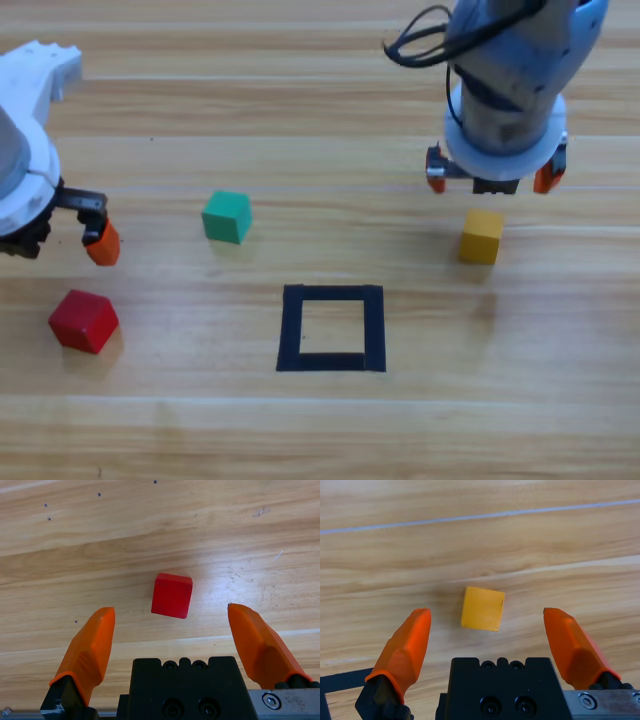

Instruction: Stack the blocks in the rectangular block: red at the bottom, yellow in the middle, green on top

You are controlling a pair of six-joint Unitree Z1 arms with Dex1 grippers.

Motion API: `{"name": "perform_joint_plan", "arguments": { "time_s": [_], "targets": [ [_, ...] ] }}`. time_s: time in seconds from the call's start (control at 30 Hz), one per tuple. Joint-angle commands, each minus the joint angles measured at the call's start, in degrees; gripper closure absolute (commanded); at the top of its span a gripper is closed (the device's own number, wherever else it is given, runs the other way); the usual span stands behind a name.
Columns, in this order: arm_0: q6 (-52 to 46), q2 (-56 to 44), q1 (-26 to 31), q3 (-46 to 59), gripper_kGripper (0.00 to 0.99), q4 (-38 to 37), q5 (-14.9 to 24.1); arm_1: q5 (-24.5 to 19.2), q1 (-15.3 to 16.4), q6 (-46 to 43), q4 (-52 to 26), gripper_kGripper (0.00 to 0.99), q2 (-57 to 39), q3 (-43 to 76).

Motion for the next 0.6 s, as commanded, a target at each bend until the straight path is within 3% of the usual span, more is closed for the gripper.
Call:
{"name": "perform_joint_plan", "arguments": {
  "time_s": [0.03,0.23,0.6],
  "targets": [
    [1.12,5.37,2.18,0.26,0.027,0.33,-2.87,3.13,0.14,2.59,0.75,0.0,4.3,-0.66],
    [1.04,10.03,2.71,0.17,0.021,0.24,-5.86,4.71,-0.92,3.03,0.75,0.001,5.44,-0.92],
    [1.91,13.1,5.08,1.66,0.022,-3.45,-6.74,6.12,-3.73,4.61,0.75,0.011,7.99,-0.22]
  ]
}}
